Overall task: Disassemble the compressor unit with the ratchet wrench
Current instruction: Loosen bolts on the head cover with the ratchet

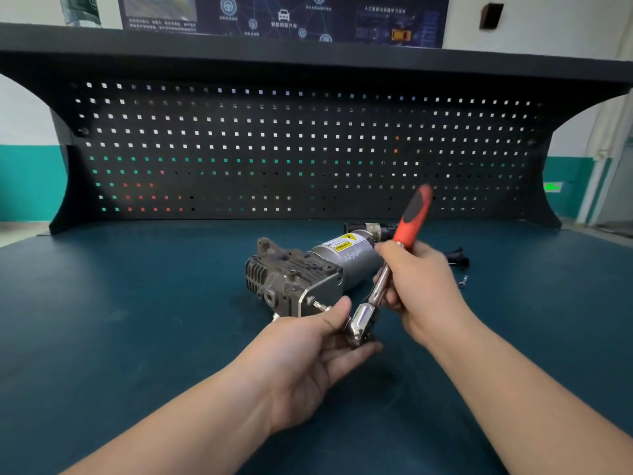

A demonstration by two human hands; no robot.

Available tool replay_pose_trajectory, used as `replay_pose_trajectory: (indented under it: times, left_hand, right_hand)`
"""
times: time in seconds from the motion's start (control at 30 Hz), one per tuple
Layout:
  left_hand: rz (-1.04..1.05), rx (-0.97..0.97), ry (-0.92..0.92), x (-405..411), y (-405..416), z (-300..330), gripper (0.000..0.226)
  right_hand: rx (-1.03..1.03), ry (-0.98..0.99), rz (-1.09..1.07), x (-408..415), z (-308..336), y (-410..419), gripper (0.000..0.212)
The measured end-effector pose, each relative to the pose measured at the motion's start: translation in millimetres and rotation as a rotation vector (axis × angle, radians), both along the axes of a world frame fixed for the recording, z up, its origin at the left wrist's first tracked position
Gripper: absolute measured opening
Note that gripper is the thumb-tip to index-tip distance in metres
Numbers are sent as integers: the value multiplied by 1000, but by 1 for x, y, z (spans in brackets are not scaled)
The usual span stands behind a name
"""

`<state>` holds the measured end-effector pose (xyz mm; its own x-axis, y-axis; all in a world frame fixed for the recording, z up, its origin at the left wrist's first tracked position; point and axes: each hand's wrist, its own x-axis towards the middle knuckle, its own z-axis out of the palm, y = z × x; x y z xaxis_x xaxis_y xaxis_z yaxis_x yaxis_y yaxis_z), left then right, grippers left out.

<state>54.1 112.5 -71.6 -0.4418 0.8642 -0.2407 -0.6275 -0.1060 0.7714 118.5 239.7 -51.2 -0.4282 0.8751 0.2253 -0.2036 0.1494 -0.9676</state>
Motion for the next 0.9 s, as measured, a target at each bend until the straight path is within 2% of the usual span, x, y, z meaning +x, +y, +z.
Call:
replay_pose_trajectory:
  times: [0.1,0.13,0.2,0.27,0.3,0.4,0.43,0.47,0.53,0.63,0.73,0.8,0.83,0.9]
  left_hand:
    - [21,6,26,0,-1,-1,46]
    - [26,1,11,0,0,-1,43]
    - [25,-14,-12,-1,1,-2,32]
    - [9,-21,-7,-2,1,-2,19]
    - [-1,-21,4,-3,1,-2,16]
    - [-15,-17,19,-3,3,-2,18]
    - [-11,-18,18,-3,3,-2,22]
    - [-4,-20,16,-3,4,-2,27]
    - [8,-13,7,-3,4,-1,33]
    - [11,15,-6,-3,2,-1,32]
    - [-15,17,-34,-3,1,-3,38]
    - [-16,16,-59,-4,1,-4,41]
    - [-16,16,-61,-4,1,-5,38]
    - [-19,12,-45,-3,1,-4,30]
  right_hand:
    - [514,110,-45,5,8,-14,22]
    - [609,137,-27,7,8,-20,21]
    - [660,144,-35,6,6,-24,21]
    - [538,58,-130,2,5,-17,25]
    - [397,-14,-142,1,5,-11,26]
    - [-225,-223,57,1,-2,4,24]
    - [-349,-237,126,1,-5,6,25]
    - [-384,-230,144,0,-7,8,25]
    - [-251,-141,83,-2,-6,7,24]
    - [257,51,-13,1,5,-3,25]
    - [698,219,90,7,8,-22,19]
    - [824,229,105,7,4,-30,17]
    - [826,221,68,6,3,-31,19]
    - [701,159,-67,1,4,-24,26]
